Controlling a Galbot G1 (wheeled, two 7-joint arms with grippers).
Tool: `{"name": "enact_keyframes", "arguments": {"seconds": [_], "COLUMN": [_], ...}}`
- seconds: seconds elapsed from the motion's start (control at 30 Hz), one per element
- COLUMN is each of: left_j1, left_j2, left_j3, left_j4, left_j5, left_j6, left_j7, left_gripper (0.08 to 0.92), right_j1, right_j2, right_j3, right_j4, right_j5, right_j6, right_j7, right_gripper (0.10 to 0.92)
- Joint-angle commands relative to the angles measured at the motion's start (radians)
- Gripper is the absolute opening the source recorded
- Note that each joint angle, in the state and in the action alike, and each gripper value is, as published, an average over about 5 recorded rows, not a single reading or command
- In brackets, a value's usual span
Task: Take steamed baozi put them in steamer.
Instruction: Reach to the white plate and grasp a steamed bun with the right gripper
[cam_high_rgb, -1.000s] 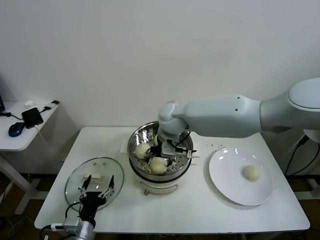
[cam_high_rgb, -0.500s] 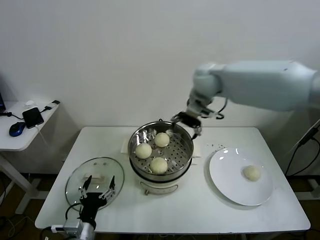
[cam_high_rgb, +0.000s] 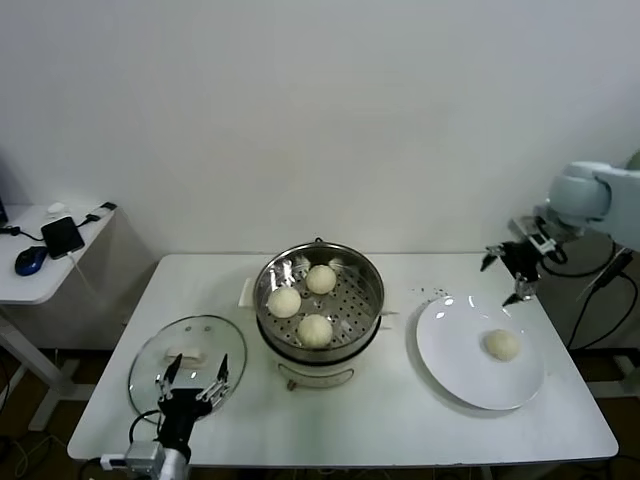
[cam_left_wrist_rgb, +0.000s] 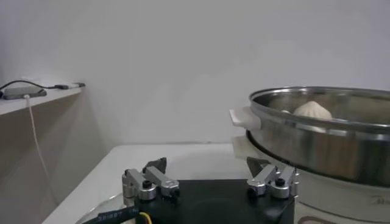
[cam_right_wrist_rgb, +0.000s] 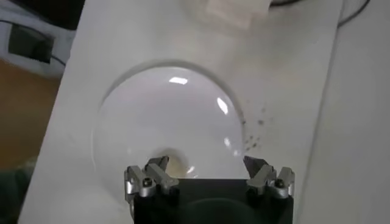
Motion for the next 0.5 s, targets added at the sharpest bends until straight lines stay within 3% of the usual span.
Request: {"name": "enact_keyframes", "arguments": {"seconds": [0.03, 0.5], "left_j1": [0.007, 0.023], "left_j2": [-0.007, -0.013], "left_j3": [-0.005, -0.015], "left_j4": [0.004, 0.009], "left_j5": [0.003, 0.006], "left_j6": [0.000, -0.008], "left_j7": [0.000, -0.003], "left_gripper": [0.823, 0.823], "right_j1": [-0.458, -0.616], "right_j2": [-0.106, 0.015], "right_j3": [0.326, 0.460], "right_j4": [-0.189, -0.296], "right_j5": [-0.092, -0.174], "right_j6": [-0.093, -0.115], "right_j7": [0.016, 0.038], "right_gripper": [0.823, 0.823]}}
